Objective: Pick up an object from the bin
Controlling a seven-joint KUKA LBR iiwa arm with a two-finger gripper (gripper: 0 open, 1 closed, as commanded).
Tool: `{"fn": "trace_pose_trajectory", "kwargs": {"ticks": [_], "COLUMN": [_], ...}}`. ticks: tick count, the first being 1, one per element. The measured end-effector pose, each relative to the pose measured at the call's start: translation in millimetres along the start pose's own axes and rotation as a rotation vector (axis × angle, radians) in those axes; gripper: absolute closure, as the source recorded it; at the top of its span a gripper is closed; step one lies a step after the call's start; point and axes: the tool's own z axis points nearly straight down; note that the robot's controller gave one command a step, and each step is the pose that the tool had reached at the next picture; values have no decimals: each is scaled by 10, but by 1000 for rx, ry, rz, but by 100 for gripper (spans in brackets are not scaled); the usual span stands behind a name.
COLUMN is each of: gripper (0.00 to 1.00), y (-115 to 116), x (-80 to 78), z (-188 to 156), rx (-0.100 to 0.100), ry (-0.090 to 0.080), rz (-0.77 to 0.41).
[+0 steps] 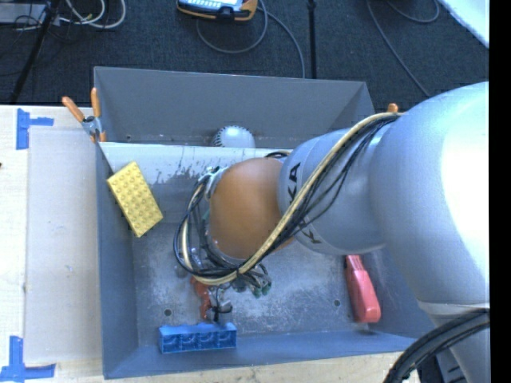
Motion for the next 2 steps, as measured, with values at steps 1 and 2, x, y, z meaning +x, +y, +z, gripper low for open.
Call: {"fn": "trace_pose_trajectory", "kwargs": {"ticks": [1,2], "gripper": [0,0], "y": [1,-37], "x": [2,14], "z": [1,-17], "rx": [0,-1], "ry": [1,1], "rz": [1,38]}}
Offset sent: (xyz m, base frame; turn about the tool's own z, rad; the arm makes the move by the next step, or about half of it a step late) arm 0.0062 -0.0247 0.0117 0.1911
